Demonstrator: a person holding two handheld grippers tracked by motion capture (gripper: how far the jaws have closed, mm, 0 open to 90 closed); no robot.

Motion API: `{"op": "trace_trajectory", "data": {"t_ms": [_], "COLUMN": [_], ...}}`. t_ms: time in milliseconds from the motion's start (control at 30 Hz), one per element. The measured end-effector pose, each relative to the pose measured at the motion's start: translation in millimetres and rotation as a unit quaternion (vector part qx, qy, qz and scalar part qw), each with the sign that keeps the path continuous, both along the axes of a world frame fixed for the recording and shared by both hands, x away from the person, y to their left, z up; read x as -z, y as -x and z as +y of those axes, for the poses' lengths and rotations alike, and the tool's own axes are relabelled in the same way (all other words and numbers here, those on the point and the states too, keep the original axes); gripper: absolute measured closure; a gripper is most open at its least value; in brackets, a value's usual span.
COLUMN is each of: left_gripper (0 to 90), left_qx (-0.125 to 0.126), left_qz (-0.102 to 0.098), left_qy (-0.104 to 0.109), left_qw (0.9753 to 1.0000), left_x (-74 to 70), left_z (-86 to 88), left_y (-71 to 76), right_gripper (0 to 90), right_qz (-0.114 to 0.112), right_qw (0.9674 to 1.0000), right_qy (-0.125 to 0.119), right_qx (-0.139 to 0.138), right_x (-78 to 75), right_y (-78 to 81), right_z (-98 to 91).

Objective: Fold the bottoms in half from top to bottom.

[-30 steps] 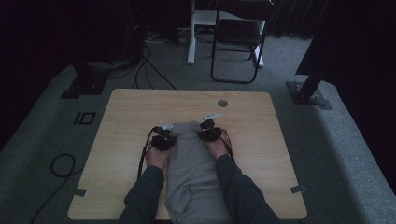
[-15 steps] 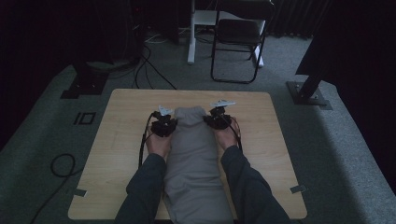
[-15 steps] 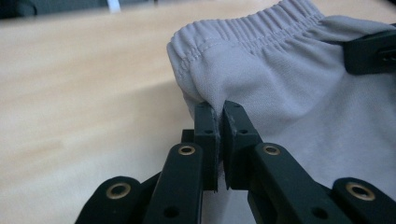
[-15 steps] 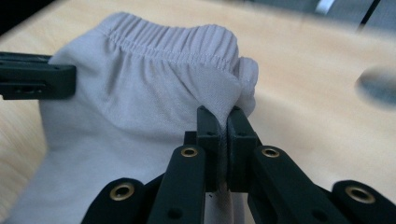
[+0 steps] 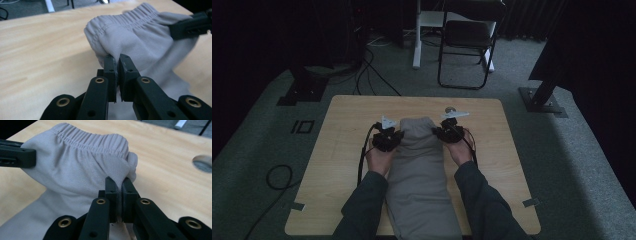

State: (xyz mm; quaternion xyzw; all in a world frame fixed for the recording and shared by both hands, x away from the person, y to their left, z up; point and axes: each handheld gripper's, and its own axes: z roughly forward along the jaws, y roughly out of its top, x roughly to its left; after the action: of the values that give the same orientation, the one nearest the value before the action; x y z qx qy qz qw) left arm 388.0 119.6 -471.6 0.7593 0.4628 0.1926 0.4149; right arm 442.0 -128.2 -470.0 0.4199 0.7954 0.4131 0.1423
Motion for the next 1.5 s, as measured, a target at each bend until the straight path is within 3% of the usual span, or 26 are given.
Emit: {"op": "trace_trajectory", "data": {"t_ms": [167, 300, 400, 500, 567, 633, 700, 900, 1000, 1333, 1500], "left_gripper": [85.6, 85.5, 85.3, 85.2, 85.2, 85.2, 85.2, 85.3, 85.3, 85.3, 85.3], "left_qx": [0.025, 0.031, 0.026, 0.026, 0.023, 0.019, 0.018, 0.017, 0.018, 0.009, -0.004], "left_qz": [0.003, 0.028, 0.041, 0.058, 0.073, 0.074, 0.072, 0.066, 0.061, 0.049, 0.051], "left_qy": [-0.021, -0.023, -0.02, -0.037, -0.045, -0.046, -0.055, -0.053, -0.058, -0.065, -0.055], "left_qw": [0.9995, 0.9989, 0.9986, 0.9973, 0.996, 0.996, 0.9957, 0.9962, 0.9963, 0.9966, 0.9972], "left_x": [12.8, 30.8, 40.5, 58.4, 68.4, 72.7, 72.5, 74.2, 74.5, 75.4, 75.8], "left_z": [-0.2, 0.5, 1.3, -1.2, -3.2, -5.6, -7.9, -9.4, -11.9, -17.2, -17.5], "left_y": [43.6, 67.0, 76.7, 87.3, 88.0, 86.9, 82.3, 60.1, 44.7, 0.8, -22.1], "right_gripper": [86.4, 86.4, 86.3, 86.1, 85.9, 85.8, 85.6, 85.4, 85.4, 85.2, 85.1], "right_qz": [0.003, 0.014, 0.021, 0.035, 0.044, 0.059, 0.053, 0.044, 0.042, 0.03, 0.024], "right_qw": [0.9995, 0.998, 0.9971, 0.9958, 0.9942, 0.9924, 0.9932, 0.9944, 0.9954, 0.9953, 0.9944], "right_qy": [0.003, 0.028, 0.032, 0.04, 0.061, 0.076, 0.073, 0.077, 0.072, 0.091, 0.103], "right_qx": [-0.031, -0.055, -0.065, -0.074, -0.077, -0.077, -0.074, -0.058, -0.048, -0.016, -0.002], "right_x": [9.8, 27.3, 36.4, 50.6, 59.6, 69.1, 70.6, 71.9, 72.8, 71.9, 71.2], "right_y": [34.8, 61.7, 72.0, 86.8, 91.7, 92.4, 91.4, 77.0, 66.1, 24.4, 0.5], "right_z": [-4.9, -5.2, -5.5, -4.8, -2.8, -1.1, -1.5, -1.2, -2.4, 2.0, 7.2]}}
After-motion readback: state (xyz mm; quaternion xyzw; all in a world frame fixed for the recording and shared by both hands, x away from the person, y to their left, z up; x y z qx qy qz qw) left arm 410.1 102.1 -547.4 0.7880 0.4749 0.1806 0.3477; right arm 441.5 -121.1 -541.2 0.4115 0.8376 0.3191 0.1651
